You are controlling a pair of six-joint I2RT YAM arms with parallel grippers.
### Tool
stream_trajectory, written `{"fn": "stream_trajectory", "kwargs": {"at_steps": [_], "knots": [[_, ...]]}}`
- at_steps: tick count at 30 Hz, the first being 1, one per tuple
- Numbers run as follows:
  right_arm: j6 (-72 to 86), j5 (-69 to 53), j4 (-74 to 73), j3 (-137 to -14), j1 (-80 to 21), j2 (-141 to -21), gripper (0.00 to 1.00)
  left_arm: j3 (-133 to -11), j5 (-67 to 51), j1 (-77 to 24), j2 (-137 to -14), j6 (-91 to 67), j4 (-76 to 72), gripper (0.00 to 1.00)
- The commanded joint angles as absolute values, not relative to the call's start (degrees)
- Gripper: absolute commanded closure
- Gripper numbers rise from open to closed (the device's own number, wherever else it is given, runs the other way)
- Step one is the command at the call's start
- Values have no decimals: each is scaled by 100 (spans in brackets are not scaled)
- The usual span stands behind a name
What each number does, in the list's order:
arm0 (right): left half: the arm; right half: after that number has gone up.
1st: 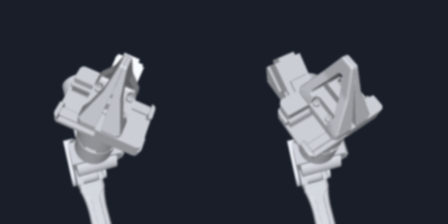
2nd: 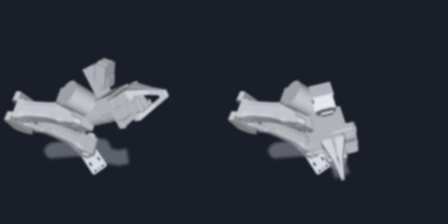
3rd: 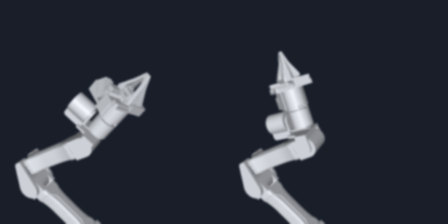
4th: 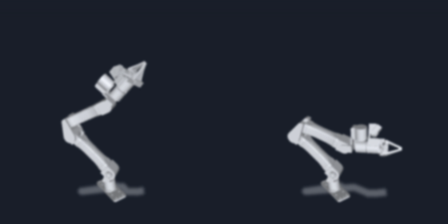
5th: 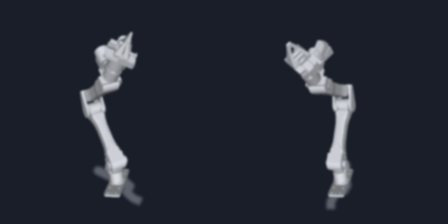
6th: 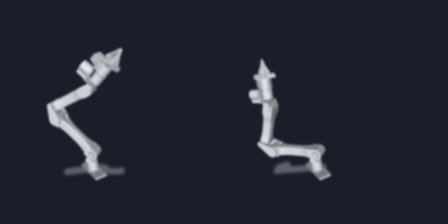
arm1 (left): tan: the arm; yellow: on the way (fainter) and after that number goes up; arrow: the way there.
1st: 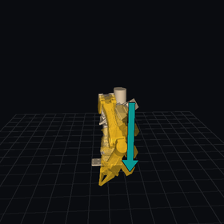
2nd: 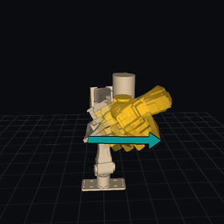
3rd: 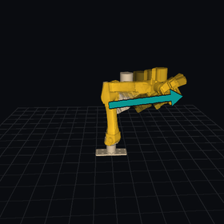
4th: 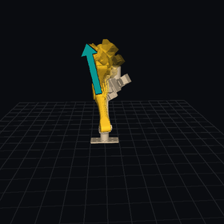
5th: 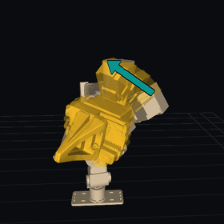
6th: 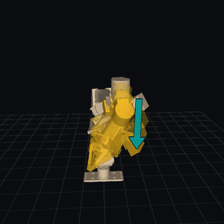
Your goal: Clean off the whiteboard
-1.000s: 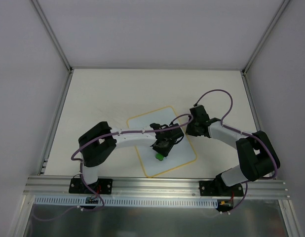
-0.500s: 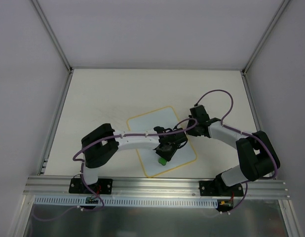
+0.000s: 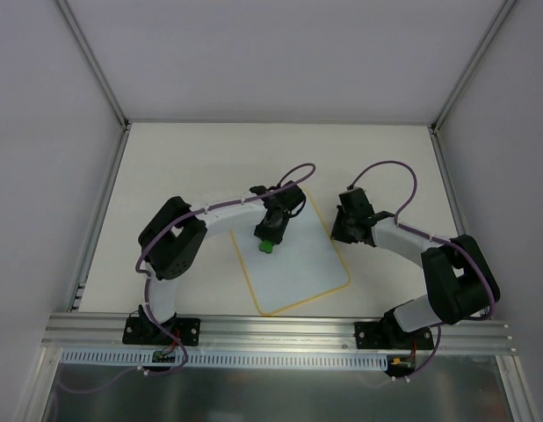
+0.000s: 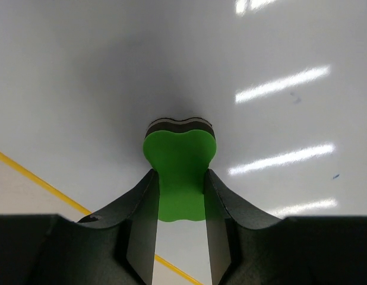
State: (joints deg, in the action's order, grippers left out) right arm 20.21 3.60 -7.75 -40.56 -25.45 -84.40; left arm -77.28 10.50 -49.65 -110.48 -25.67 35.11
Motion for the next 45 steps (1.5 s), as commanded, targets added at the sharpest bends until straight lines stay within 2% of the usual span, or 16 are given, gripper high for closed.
{"fn": "stream_trajectory", "kwargs": {"at_steps": [1,10,21,30,45], "knots": [[2065,483,-888,-3946,-2496,-8367,96,-8357,1327,-4949,-11530,-2004,3630,100],[2092,422,-782,-3911,-2496,-8376,96,-9211,765,-5045,-12339,-1371,3612,100],[2109,466,-765,-3885,-2496,-8350,96,-8544,203,-5923,-12182,-1151,3630,100],[2118,483,-765,-3850,-2452,-8323,96,-7674,-421,-6082,-11585,-1432,3647,100],[2162,378,-651,-3762,-2347,-8288,96,-7594,-756,-6996,-11566,-1573,3867,100]]}}
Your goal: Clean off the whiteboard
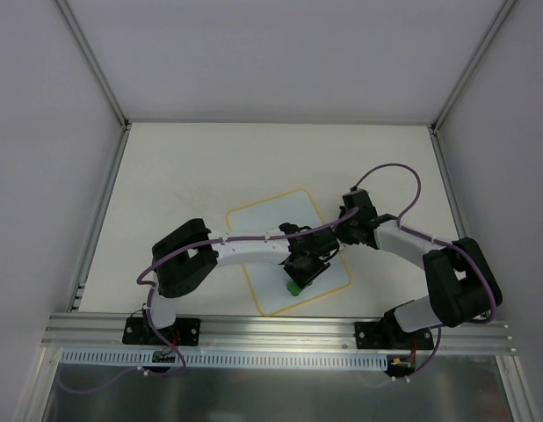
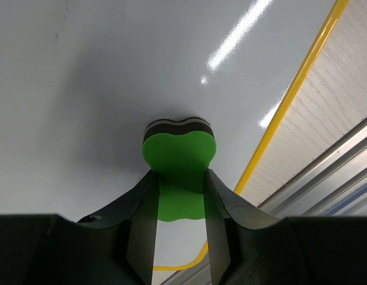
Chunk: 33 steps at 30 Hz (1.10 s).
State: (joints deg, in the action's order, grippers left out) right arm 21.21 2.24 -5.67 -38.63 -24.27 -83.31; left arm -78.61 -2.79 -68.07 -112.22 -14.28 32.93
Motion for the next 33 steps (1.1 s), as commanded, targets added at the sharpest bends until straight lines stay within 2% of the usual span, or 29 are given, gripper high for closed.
{"fn": "stream_trajectory", "kwargs": {"at_steps": [1,8,13,17,21,33], "knots": [[2171,378,-659,-3753,-2338,-8297,96,-7594,-756,-7013,-11575,-1591,3885,100],[2162,343,-615,-3692,-2312,-8297,96,-7348,-405,-6847,-11417,-1976,3929,100],[2162,325,-563,-3648,-2294,-8297,96,-6944,-35,-6241,-11058,-2355,4008,100],[2162,299,-536,-3612,-2268,-8288,96,-6671,823,-5924,-10732,-2487,4192,100],[2171,264,-484,-3595,-2241,-8297,96,-6347,1203,-5626,-10503,-2592,4254,100],[2145,246,-448,-3533,-2206,-8297,96,-6222,1889,-4615,-9590,-2742,4272,100]]}}
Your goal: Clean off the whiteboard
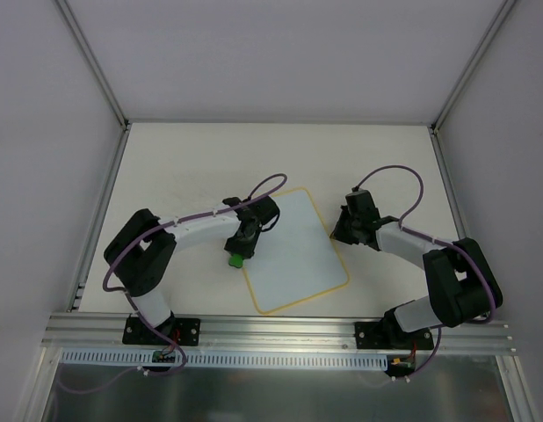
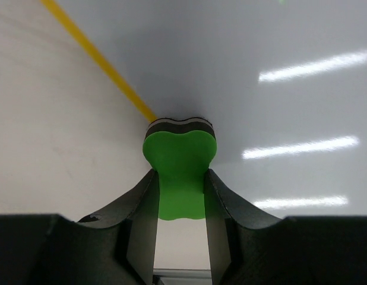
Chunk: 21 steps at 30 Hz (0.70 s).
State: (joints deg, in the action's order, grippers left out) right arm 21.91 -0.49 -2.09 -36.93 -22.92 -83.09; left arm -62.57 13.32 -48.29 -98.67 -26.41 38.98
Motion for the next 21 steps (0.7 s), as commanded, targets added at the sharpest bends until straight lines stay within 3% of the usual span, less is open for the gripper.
{"fn": "stream_trajectory", "kwargs": {"at_steps": [1,8,21], "knots": [[2145,255,-457,-3542,-2197,-8279,96,-6257,1924,-4449,-9397,-2768,4271,100],[2092,272,-448,-3542,-2189,-8157,94,-6486,2224,-3342,-9044,-3023,4245,100],[2057,158,-343,-3489,-2197,-8226,93,-6503,1582,-1873,-9623,-3006,3156,100]]}}
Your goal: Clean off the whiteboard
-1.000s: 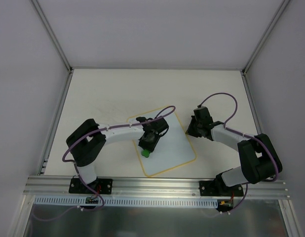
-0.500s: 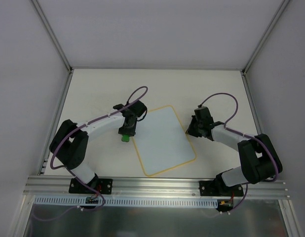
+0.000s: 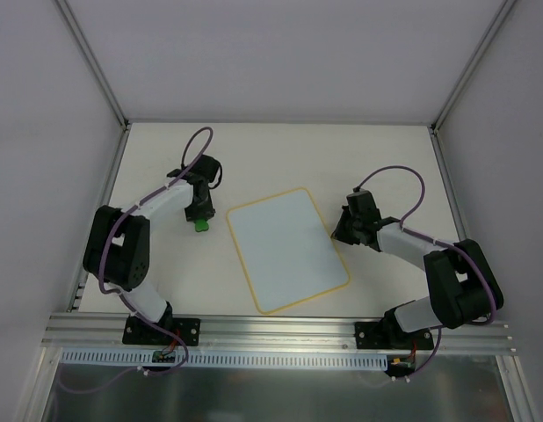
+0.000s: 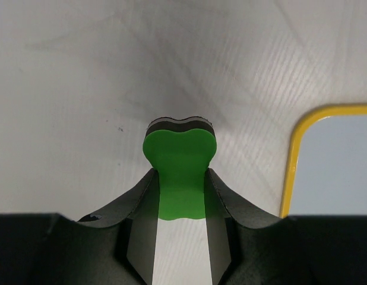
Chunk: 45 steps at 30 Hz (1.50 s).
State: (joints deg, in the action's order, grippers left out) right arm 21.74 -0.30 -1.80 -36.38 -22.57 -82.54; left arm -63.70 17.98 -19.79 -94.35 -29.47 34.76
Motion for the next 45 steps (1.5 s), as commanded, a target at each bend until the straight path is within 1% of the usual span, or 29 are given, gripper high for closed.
{"fn": "stream_trajectory", "kwargs": {"at_steps": [1,5,7,8,11,12,14,15,18,19,23,25,26,27,29,30,31,32,34,35,36,38,39,41,42,44,45], "knots": [[2048,158,-334,-3472,-2197,-8227,93,-6521,1539,-1715,-9772,-3006,3138,100],[2039,185,-308,-3428,-2197,-8200,94,-6548,1451,-1345,-10045,-3067,3120,100],[2022,211,-299,-3428,-2197,-8200,93,-6565,1406,-1310,-10133,-3059,3120,96],[2021,202,-290,-3428,-2189,-8218,93,-6557,1406,-1310,-10160,-3067,3120,90],[2021,193,-272,-3445,-2189,-8279,93,-6487,1433,-1301,-10117,-3111,3120,77],[2021,202,-255,-3445,-2197,-8314,93,-6452,1441,-1301,-10090,-3137,3129,65],[2030,193,-220,-3454,-2197,-8341,93,-6372,1476,-1301,-9941,-3146,3138,46],[2030,193,-211,-3480,-2197,-8384,93,-6346,1494,-1309,-9871,-3129,3138,28],[2030,167,-202,-3533,-2206,-8420,94,-6223,1547,-1310,-9528,-3085,3138,6],[2030,158,-202,-3551,-2206,-8411,94,-6153,1556,-1310,-9414,-3085,3138,1],[1951,202,-211,-3595,-2206,-8315,93,-6073,1494,-1309,-8695,-3023,3155,1],[1890,220,-307,-3612,-2206,-8218,88,-6038,1398,-1301,-8378,-2962,3164,1],[1846,272,-351,-3673,-2215,-8079,86,-6029,1371,-1309,-8028,-2910,3181,1],[1794,316,-430,-3709,-2215,-7990,80,-6029,1319,-1301,-7850,-2813,3190,1],[1583,561,-728,-3857,-2224,-7762,74,-6012,1301,-1310,-7246,-2699,3225,1],[1512,649,-843,-3919,-2215,-7491,69,-6003,1283,-1310,-7033,-2576,3226,1],[1416,746,-1061,-3981,-2215,-7340,66,-6003,1248,-1310,-6814,-2506,3252,1],[1241,930,-1159,-4103,-2215,-7174,61,-6003,1231,-1310,-6394,-2427,3269,1],[1038,1115,-1448,-4236,-2215,-6655,56,-6020,1196,-1310,-5970,-2216,3287,1],[837,1264,-1528,-4297,-2215,-6462,53,-6029,1178,-1310,-5568,-2119,3287,1],[722,1344,-1608,-4411,-2215,-6260,45,-6047,1152,-1301,-5381,-1944,3296,1],[502,1580,-1889,-4552,-2215,-5662,35,-6064,1178,-1309,-4803,-1802,3305,1],[301,1660,-1985,-4622,-2215,-5460,25,-6064,1195,-1310,-4616,-1671,3313,1],[89,1888,-2275,-4842,-2215,-4845,15,-6091,1239,-1309,-4055,-1582,3340,1],[-130,1942,-2459,-4904,-2215,-4634,8,-6100,1248,-1301,-3886,-1495,3349,1],[-316,2108,-2601,-5053,-2215,-3986,1,-6152,1248,-1310,-3396,-1433,3375,1],[-403,2179,-2662,-5089,-2224,-3764,1,-6170,1257,-1301,-3262,-1363,3392,1]]}}
